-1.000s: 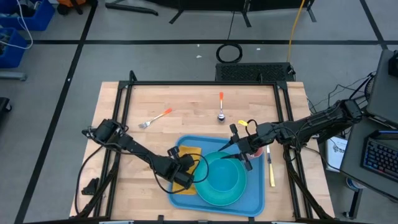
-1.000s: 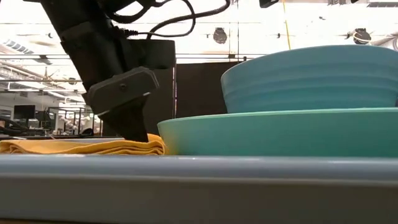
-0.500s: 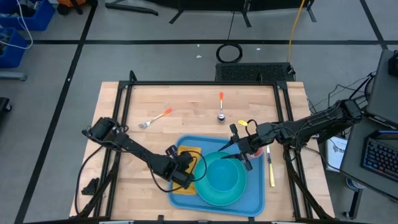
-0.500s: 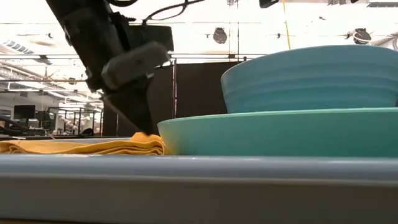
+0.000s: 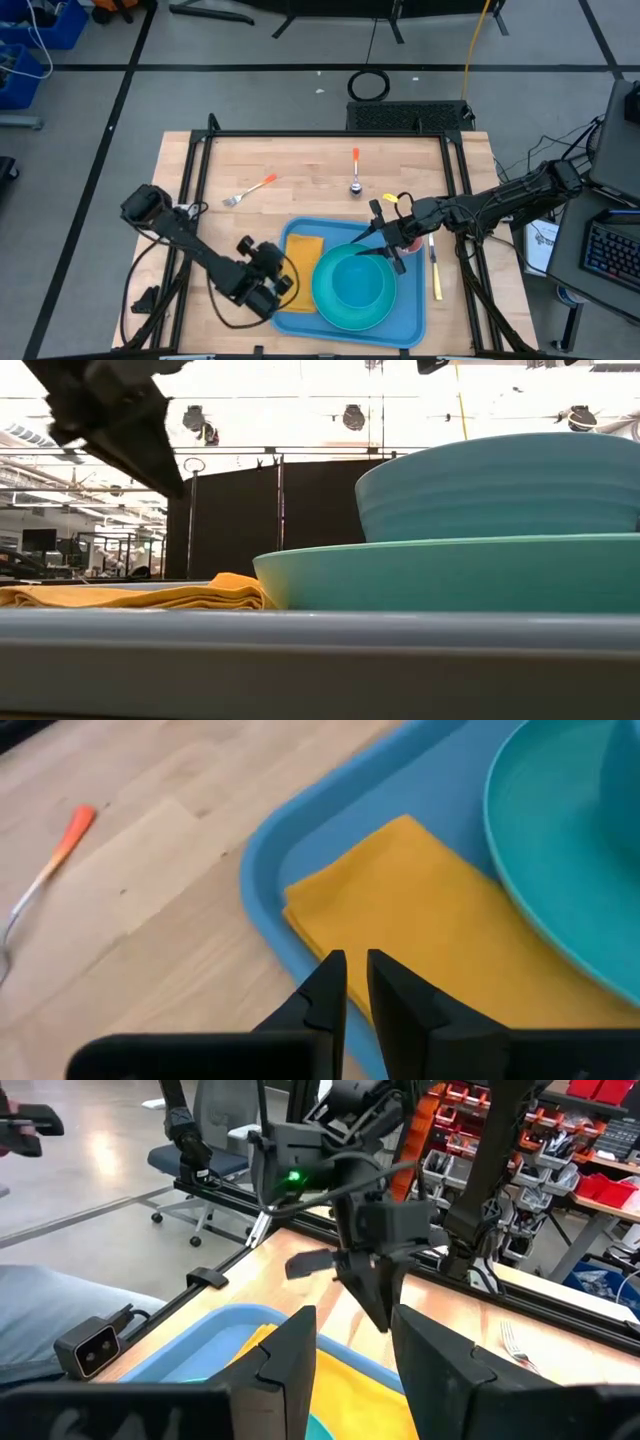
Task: Set up tray
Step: Adjust the blue serving tray
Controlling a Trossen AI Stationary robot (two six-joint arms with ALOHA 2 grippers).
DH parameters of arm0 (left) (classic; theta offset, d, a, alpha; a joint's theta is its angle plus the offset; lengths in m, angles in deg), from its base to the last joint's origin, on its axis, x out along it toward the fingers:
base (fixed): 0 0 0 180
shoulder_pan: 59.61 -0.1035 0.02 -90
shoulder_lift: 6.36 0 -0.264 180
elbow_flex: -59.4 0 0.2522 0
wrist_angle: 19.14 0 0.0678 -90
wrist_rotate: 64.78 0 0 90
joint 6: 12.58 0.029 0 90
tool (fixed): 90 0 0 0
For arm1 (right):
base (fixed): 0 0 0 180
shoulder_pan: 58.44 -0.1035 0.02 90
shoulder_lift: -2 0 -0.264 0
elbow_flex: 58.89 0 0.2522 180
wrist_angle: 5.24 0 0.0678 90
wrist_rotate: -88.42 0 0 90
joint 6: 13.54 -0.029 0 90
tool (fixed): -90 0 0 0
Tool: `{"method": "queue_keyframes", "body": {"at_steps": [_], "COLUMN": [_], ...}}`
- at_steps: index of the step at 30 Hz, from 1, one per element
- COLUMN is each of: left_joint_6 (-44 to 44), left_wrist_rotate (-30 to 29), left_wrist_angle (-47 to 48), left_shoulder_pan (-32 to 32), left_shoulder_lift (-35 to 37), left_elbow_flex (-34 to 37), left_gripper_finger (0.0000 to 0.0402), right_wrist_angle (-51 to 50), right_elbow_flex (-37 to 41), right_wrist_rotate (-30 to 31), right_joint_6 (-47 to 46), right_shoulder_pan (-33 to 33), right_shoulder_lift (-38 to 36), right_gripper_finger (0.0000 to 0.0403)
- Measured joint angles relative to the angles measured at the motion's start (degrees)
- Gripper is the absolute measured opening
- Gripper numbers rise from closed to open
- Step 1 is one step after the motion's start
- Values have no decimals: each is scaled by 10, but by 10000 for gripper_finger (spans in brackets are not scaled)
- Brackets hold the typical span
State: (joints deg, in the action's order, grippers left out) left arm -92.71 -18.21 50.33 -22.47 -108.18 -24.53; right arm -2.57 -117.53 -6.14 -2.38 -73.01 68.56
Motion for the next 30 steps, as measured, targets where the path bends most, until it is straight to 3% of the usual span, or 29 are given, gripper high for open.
{"method": "queue_keyframes", "body": {"at_steps": [5, 11, 16, 19, 24, 26, 30], "left_joint_6": [-75, -189, -160, -81, -69, -68, -106], "left_wrist_rotate": [0, -31, -54, -52, -27, -25, -25], "left_wrist_angle": [7, -82, -265, -451, -741, -802, -828], "left_shoulder_pan": [41, 94, 127, 136, 136, 135, 134], "left_shoulder_lift": [32, 107, 199, 238, 246, 246, 244], "left_elbow_flex": [33, 144, 262, 348, 486, 519, 547], "left_gripper_finger": [43, 5, 15, 5, 8, 6, 5], "right_wrist_angle": [1, 1, 6, 11, 13, 13, 11], "right_elbow_flex": [0, 0, 0, 0, 0, 0, 0], "right_wrist_rotate": [0, 0, 0, 0, 0, 0, 0], "right_joint_6": [0, 0, 0, 1, 0, 0, 0], "right_shoulder_pan": [0, 0, 0, 0, 0, 0, 0], "right_shoulder_lift": [0, 0, 0, 0, 0, 0, 0], "right_gripper_finger": [125, 125, 125, 125, 125, 125, 125]}}
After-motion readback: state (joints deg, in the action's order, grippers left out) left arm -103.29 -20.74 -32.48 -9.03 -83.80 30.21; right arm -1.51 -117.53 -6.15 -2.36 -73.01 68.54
